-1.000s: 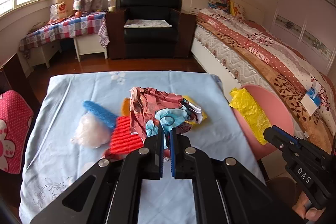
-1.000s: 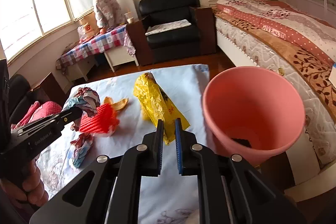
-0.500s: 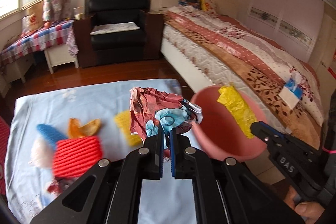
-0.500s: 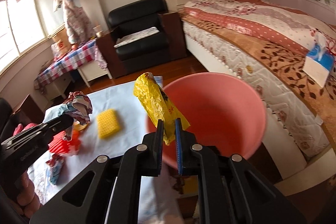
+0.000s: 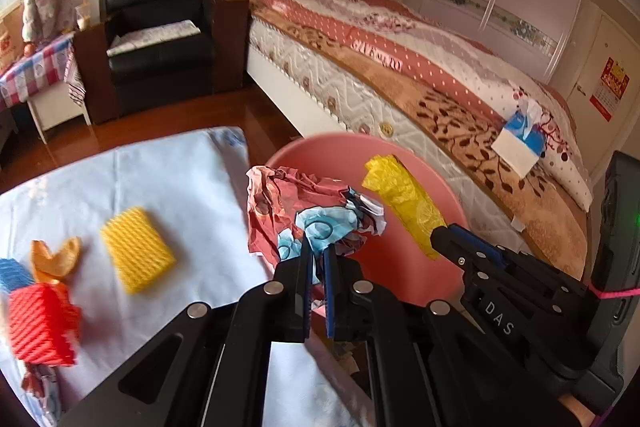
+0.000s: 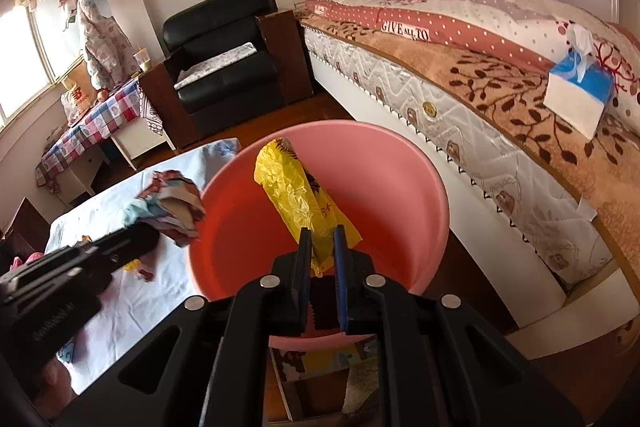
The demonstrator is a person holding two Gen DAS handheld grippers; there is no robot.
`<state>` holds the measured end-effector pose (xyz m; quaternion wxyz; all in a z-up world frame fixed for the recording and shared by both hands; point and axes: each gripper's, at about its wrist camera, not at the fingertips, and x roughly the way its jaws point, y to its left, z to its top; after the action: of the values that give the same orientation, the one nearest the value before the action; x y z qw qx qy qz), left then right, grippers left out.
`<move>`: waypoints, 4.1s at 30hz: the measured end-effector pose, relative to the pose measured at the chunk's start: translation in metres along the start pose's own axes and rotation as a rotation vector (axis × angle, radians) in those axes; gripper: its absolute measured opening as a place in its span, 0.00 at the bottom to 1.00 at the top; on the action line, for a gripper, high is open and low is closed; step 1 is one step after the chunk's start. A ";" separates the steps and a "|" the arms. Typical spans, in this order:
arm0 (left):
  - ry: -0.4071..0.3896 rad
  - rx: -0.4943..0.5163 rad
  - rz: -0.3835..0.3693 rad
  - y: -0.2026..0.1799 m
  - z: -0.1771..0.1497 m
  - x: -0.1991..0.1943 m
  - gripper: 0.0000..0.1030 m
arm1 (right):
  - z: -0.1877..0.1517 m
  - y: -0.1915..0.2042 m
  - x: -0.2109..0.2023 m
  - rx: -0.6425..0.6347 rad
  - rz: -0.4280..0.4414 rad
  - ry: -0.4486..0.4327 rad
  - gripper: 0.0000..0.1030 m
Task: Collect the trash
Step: 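Carry the yellow bag and wrapper over the pink bucket and release both, then return both tools over the table toward the red foam net, then grasp the red foam net with the right gripper while the left gripper grasps the white plastic bag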
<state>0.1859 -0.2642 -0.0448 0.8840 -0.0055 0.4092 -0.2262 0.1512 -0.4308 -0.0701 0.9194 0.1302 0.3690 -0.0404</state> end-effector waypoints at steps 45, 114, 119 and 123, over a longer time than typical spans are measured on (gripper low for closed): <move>-0.053 -0.008 0.093 0.044 -0.029 -0.049 0.47 | -0.020 0.050 -0.020 -0.071 0.052 -0.002 0.35; -0.059 -0.306 0.287 0.291 -0.136 -0.173 0.47 | -0.069 0.265 -0.012 -0.386 0.374 0.125 0.43; -0.033 -0.283 0.285 0.294 -0.126 -0.153 0.51 | -0.061 0.269 0.000 -0.367 0.369 0.133 0.43; 0.009 -0.270 0.290 0.297 -0.121 -0.129 0.52 | -0.056 0.268 0.015 -0.348 0.364 0.163 0.43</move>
<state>0.1427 0.0761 -0.0900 0.8968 -0.0641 0.4360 -0.0398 0.1698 -0.1577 -0.0631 0.8873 0.0373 0.4137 0.2005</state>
